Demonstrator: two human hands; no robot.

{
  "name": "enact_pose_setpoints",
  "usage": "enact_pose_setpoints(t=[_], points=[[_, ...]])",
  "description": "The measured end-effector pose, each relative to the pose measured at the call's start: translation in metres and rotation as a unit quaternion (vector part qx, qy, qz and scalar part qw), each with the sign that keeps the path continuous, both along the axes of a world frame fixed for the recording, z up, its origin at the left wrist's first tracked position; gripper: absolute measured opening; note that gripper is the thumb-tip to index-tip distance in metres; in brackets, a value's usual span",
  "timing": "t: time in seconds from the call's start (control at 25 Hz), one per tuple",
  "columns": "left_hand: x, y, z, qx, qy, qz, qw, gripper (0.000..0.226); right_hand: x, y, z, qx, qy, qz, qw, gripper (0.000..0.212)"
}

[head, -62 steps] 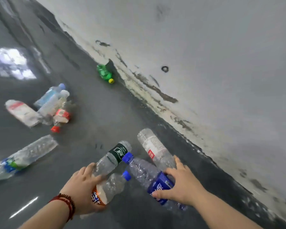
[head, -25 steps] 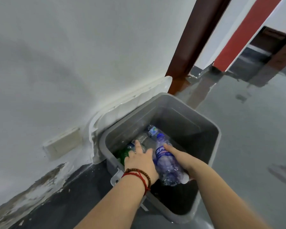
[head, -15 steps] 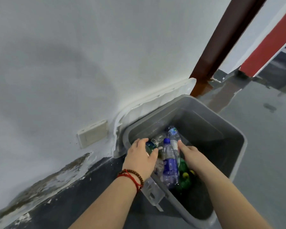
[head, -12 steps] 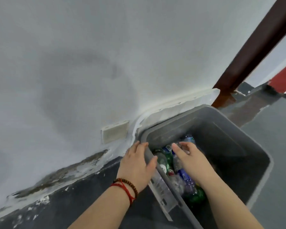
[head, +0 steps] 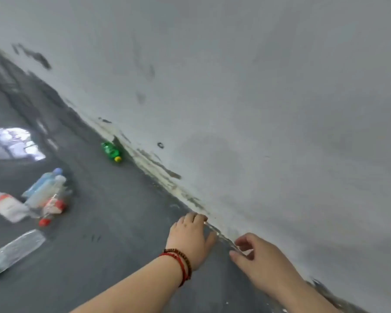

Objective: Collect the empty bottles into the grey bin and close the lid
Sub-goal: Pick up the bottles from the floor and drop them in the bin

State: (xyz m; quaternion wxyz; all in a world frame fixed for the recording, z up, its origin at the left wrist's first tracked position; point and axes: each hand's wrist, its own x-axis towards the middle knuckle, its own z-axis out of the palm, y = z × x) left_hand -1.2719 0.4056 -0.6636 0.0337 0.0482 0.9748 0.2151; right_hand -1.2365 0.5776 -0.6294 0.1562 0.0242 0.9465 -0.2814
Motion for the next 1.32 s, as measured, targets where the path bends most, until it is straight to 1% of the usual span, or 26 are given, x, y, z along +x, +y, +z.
enact_pose_setpoints(t=[0.08,0.12,0.28,0.36,0.44,0.56,0.64,0.72,0.76,0.84,0.88,0.96,1.04,1.12,1.2,1.32], points=[[0.006,-0.103,-0.008,-0.017,-0.012,0.123,0.992,0.052,-0.035,-0.102,-0.012,0.019,-0.015,0.095,0.995,0.038],[0.013,-0.149,-0.012,-0.024,-0.017,0.174,0.984,0.053,-0.044,-0.145,-0.015,0.027,-0.012,0.128,0.991,0.043],[0.038,-0.325,-0.027,-0.06,-0.075,0.329,0.94,0.064,-0.067,-0.305,-0.025,0.019,-0.005,0.217,0.976,0.059],[0.045,-0.39,-0.028,-0.056,-0.106,0.368,0.922,0.07,-0.08,-0.372,-0.02,0.027,0.002,0.248,0.969,0.063],[0.056,-0.438,-0.024,-0.041,-0.112,0.388,0.914,0.078,-0.089,-0.428,-0.007,0.046,0.002,0.277,0.96,0.064],[0.079,-0.514,0.0,-0.022,-0.111,0.411,0.904,0.088,-0.104,-0.501,0.041,0.087,-0.003,0.313,0.946,0.068],[0.089,-0.551,0.019,-0.018,-0.107,0.432,0.895,0.09,-0.12,-0.532,0.07,0.133,0.023,0.36,0.923,0.071],[0.088,-0.576,0.031,-0.034,-0.106,0.439,0.892,0.092,-0.138,-0.561,0.09,0.167,0.058,0.388,0.904,0.074],[0.085,-0.579,0.028,-0.028,-0.117,0.437,0.891,0.092,-0.146,-0.57,0.092,0.19,0.069,0.411,0.889,0.076],[0.07,-0.579,0.015,-0.022,-0.145,0.429,0.891,0.094,-0.164,-0.584,0.083,0.244,0.094,0.445,0.857,0.079],[0.059,-0.577,0.003,-0.019,-0.156,0.426,0.891,0.095,-0.175,-0.59,0.073,0.27,0.112,0.469,0.833,0.079],[0.035,-0.57,-0.033,0.015,-0.178,0.424,0.888,0.097,-0.199,-0.604,0.038,0.297,0.13,0.514,0.794,0.077],[0.02,-0.563,-0.071,0.028,-0.215,0.415,0.884,0.099,-0.22,-0.619,-0.006,0.31,0.123,0.544,0.77,0.076],[0.017,-0.553,-0.108,0.042,-0.266,0.409,0.872,0.101,-0.234,-0.635,-0.058,0.331,0.102,0.582,0.735,0.077],[0.022,-0.551,-0.138,0.035,-0.3,0.417,0.857,0.103,-0.245,-0.647,-0.106,0.343,0.106,0.617,0.7,0.07],[0.022,-0.565,-0.17,0.006,-0.333,0.419,0.845,0.097,-0.263,-0.651,-0.165,0.372,0.138,0.676,0.621,0.055]])
